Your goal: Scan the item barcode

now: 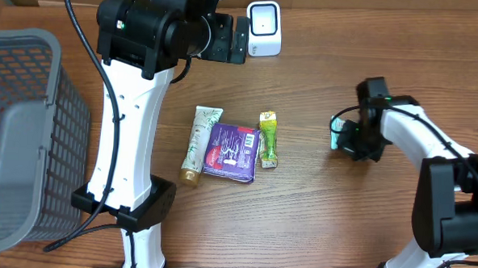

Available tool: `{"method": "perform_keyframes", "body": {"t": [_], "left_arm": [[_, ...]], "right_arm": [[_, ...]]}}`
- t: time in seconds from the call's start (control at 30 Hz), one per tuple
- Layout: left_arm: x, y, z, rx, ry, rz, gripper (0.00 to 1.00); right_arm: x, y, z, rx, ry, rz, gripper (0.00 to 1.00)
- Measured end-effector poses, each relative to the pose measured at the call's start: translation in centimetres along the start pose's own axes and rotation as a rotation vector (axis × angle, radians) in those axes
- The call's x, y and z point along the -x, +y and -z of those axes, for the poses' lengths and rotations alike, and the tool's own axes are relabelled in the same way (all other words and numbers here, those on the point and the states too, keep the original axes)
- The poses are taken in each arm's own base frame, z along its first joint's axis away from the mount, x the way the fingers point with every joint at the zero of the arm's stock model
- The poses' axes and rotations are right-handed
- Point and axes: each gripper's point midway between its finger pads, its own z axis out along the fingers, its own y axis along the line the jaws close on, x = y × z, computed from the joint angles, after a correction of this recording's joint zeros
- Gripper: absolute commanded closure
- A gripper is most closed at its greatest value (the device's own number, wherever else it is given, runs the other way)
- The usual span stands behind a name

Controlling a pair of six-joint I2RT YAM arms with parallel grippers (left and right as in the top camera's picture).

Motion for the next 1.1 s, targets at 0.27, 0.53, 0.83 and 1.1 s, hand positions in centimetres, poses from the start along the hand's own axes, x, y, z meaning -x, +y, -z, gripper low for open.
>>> {"method": "perform_keyframes", "body": {"t": [0.27, 0.53, 0.83, 1.1], "left_arm": [[0.0, 0.0, 0.0, 0.000, 0.000, 0.000, 0.01], [0.0, 0.0, 0.0, 0.000, 0.000, 0.000, 0.00], [0.0, 0.0, 0.0, 0.000, 0.000, 0.000, 0.00], [0.0, 0.0, 0.0, 0.000, 0.000, 0.000, 0.00]], "right_arm": [[-1.4, 0.9, 1.1, 0.027, 0.073, 0.007, 0.49], [4.7, -1.8, 8.3, 0.171, -0.146, -0.025, 0.08], [7.0, -4.3, 6.0, 0.364, -0.142, 0.115, 0.19], [6.9, -3.9, 3.1, 0.480, -0.086, 0.185, 0.24]]}}
